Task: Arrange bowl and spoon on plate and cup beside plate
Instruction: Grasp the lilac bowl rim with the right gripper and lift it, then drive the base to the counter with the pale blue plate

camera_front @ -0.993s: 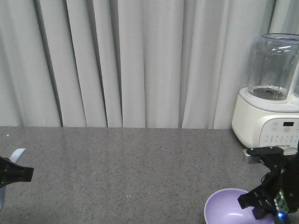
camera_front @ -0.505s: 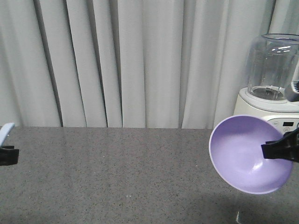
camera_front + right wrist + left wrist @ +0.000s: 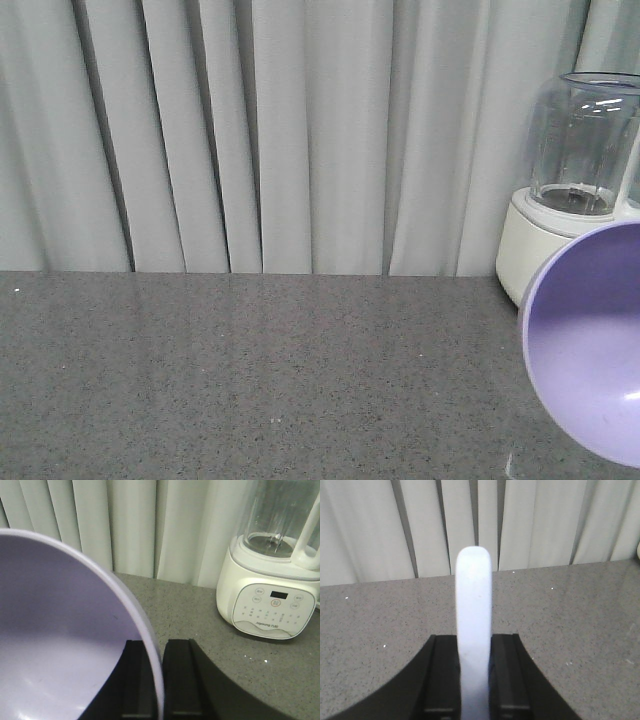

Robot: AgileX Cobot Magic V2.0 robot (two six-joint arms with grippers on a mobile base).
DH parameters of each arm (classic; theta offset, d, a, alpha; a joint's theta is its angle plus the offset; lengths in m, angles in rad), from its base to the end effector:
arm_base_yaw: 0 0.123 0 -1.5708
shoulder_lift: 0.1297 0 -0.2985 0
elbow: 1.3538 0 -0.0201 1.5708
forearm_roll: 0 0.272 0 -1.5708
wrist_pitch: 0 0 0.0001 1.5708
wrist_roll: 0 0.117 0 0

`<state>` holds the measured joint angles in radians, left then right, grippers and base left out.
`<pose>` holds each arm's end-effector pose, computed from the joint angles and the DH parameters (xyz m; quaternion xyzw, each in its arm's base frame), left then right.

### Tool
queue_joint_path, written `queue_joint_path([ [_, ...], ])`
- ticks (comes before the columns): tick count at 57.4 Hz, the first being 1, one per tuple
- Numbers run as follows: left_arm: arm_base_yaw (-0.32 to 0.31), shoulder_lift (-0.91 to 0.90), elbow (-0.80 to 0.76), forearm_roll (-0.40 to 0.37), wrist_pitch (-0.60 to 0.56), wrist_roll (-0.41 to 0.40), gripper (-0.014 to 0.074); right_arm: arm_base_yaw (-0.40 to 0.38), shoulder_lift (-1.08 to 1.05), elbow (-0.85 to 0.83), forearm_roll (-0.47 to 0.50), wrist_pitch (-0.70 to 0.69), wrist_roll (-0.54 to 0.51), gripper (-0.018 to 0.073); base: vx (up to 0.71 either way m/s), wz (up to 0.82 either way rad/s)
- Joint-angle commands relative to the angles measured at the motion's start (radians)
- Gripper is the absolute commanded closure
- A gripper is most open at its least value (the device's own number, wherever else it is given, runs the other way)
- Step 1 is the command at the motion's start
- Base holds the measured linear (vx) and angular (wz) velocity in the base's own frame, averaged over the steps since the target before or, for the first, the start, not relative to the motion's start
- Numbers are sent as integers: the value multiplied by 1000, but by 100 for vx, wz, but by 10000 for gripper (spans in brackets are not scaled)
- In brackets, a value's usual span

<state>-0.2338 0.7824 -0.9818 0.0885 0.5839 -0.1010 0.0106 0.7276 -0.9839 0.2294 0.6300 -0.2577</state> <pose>0.1806 -0.0371 0.4211 0.0684 0.8004 -0.0580 0.5927 0.1654 0.0174 0.4278 -0.0730 0.7929 0.0352 0.6040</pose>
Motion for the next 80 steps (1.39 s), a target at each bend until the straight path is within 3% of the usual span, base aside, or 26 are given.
queue_joint_path([
  [1, -8, -49, 14, 3, -97, -1, 599, -1, -10, -27, 8, -95, -7, 568, 0, 0],
  [80, -8, -100, 37, 4, -81, -1, 599, -1, -9, -27, 11, -89, -7, 568, 0, 0],
])
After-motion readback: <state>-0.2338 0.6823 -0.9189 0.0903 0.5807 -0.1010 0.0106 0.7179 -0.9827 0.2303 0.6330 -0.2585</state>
